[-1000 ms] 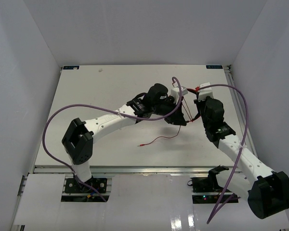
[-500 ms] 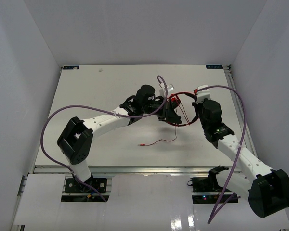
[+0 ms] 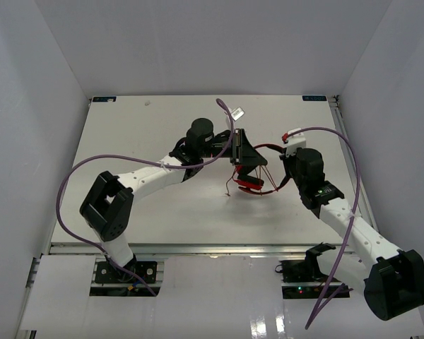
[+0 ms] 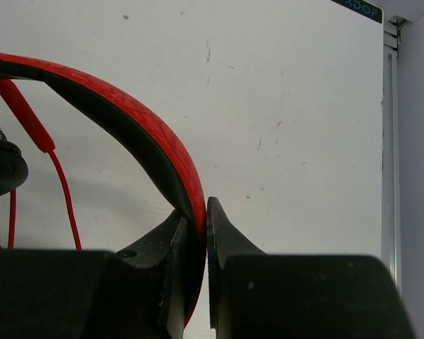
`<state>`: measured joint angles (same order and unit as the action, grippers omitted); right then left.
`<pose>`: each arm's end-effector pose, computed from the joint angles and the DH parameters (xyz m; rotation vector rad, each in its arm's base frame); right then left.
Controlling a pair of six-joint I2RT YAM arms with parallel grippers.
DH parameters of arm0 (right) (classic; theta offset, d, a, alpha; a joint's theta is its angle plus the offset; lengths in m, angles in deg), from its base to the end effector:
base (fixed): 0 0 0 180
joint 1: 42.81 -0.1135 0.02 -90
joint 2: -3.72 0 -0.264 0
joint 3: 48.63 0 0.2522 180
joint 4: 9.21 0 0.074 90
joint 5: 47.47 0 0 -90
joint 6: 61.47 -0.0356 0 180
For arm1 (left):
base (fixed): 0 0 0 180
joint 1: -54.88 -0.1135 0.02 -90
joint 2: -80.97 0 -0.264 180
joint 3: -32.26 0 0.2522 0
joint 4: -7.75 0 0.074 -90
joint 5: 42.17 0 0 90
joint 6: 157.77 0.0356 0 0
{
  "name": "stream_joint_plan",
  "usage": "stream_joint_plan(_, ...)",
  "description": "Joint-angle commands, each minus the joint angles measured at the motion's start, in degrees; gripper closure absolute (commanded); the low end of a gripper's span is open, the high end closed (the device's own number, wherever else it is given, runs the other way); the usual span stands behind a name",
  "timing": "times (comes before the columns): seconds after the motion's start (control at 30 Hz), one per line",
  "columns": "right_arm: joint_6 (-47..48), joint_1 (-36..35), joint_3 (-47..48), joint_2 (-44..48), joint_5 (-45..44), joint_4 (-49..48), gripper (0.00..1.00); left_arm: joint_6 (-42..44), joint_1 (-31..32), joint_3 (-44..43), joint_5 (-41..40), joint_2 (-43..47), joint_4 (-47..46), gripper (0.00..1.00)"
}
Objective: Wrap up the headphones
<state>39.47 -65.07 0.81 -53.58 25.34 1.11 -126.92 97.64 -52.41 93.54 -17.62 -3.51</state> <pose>0.2167 0.0773 0.2675 -0.3372 1.8455 -0.1473 0.2786 -0.2923 0.3093 0.4809 1.9695 -1.8938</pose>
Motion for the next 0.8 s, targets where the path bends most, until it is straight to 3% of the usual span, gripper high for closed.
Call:
stream_joint_plan(0.0,-1.4,-0.2,0.5,2.2,2.2,-2.4,0.92,-2.4,-2.0,-3.5,0.7,0.5,-4.3,0.81)
stream_joint_plan(0.2,-1.5,-0.2,0.4,3.2,6.2,-1.3,0.92,-0.3,-4.2,-9.2,2.2,-2.6,0.1,0.86)
stream_joint_plan(0.5,2.9,-0.2,1.5,7.4,25.8,5.7,0.92,1.6,-9.5,-9.4,6.3,-4.7,0.7,0.86)
stream_joint_plan(0.63,3.4,-0.1,2.8,7.2,31.5,8.1,0.92,0.3,-11.3,-6.3,9.1,-4.3,-4.4,0.8)
stream_joint_plan(0.77,4.6,0.0,4.5,6.7,39.1,10.8,0.92,-4.8,-13.5,-0.8,12.3,-4.0,-16.7,0.78)
